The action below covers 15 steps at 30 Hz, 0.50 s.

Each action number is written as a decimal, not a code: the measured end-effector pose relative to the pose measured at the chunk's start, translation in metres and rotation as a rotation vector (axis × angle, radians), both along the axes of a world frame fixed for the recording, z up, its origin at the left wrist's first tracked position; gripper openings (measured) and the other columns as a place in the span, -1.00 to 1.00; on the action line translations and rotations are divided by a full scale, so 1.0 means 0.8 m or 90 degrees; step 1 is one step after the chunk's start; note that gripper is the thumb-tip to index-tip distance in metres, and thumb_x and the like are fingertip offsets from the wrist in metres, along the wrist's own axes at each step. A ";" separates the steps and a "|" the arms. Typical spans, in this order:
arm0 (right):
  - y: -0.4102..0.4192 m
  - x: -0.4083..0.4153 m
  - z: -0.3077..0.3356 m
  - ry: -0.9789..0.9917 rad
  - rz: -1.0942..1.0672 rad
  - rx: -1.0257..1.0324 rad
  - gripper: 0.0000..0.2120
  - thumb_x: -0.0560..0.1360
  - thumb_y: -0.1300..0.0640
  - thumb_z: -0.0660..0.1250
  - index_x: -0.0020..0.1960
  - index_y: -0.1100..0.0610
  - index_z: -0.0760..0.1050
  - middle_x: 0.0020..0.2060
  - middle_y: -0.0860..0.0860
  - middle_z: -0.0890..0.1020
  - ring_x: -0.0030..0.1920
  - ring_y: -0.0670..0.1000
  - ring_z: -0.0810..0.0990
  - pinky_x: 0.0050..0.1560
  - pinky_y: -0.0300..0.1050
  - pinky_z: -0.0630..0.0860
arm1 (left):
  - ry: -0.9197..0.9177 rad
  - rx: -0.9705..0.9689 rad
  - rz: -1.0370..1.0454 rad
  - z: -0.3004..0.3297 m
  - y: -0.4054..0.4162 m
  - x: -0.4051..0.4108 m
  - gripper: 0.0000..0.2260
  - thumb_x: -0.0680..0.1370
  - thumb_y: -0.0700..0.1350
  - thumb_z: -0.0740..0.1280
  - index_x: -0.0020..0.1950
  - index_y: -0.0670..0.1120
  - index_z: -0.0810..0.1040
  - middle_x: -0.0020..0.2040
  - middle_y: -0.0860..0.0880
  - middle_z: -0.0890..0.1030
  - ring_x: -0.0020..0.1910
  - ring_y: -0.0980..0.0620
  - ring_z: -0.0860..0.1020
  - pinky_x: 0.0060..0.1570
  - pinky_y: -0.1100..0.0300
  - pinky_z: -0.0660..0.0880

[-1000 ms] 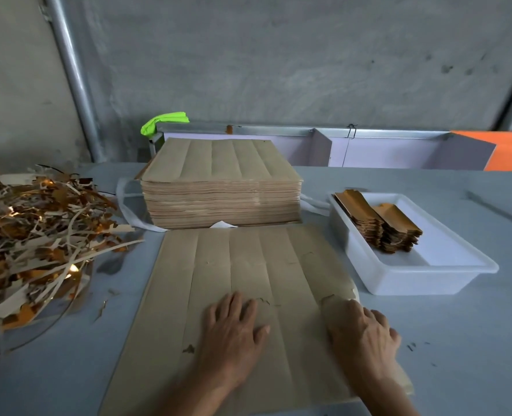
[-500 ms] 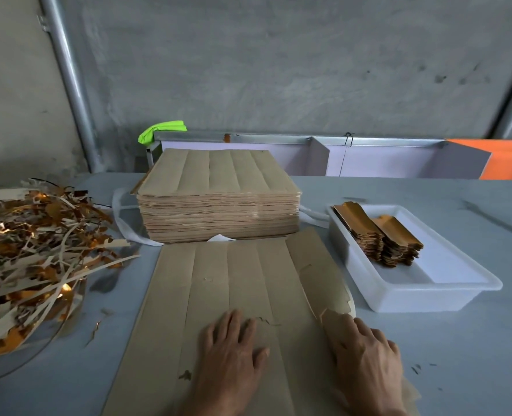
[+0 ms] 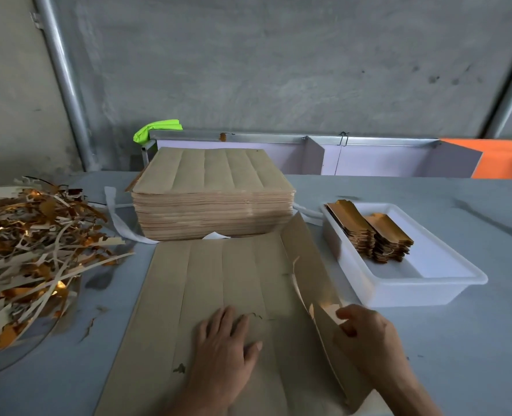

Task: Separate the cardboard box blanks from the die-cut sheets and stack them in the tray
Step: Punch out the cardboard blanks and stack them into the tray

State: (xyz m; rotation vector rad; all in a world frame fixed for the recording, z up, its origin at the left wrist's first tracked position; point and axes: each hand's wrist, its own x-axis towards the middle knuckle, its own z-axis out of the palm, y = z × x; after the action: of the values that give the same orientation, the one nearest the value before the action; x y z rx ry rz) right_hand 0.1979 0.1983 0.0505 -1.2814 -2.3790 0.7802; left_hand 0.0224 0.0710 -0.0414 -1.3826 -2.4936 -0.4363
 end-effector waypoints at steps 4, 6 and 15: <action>0.001 0.011 0.000 -0.060 0.042 0.068 -0.79 0.49 0.23 0.29 0.00 -0.02 0.62 -0.15 -0.08 0.65 -0.17 -0.10 0.60 -0.30 -0.44 0.42 | -0.026 0.039 -0.009 0.002 -0.001 0.000 -0.65 0.28 0.08 0.53 0.00 -0.04 0.68 0.04 -0.09 0.66 0.03 -0.09 0.63 -0.04 -0.02 0.56; -0.004 0.010 -0.004 -0.071 0.089 0.092 -0.81 0.52 0.17 0.31 0.08 -0.02 0.61 -0.02 -0.08 0.67 -0.07 -0.09 0.64 -0.05 -0.29 0.56 | -0.103 0.064 -0.019 0.007 0.006 0.005 -0.73 0.49 0.00 0.39 0.14 -0.09 0.62 0.19 -0.08 0.57 0.20 -0.08 0.52 0.21 0.02 0.43; -0.034 -0.015 -0.011 0.045 0.262 0.150 -0.87 0.49 0.08 0.36 -0.02 -0.03 0.66 -0.06 -0.06 0.69 -0.14 -0.13 0.61 -0.10 -0.38 0.46 | -0.800 0.199 -0.018 0.077 0.062 0.063 -0.72 0.52 0.07 0.33 -0.31 -0.07 0.51 -0.41 0.02 0.53 -0.43 0.13 0.51 -0.45 0.26 0.49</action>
State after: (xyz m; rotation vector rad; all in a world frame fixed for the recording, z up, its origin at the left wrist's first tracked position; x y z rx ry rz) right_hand 0.1862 0.1708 0.0414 -0.6710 -2.6161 0.6134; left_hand 0.0726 0.1203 0.0204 -1.1509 -2.9589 -2.1235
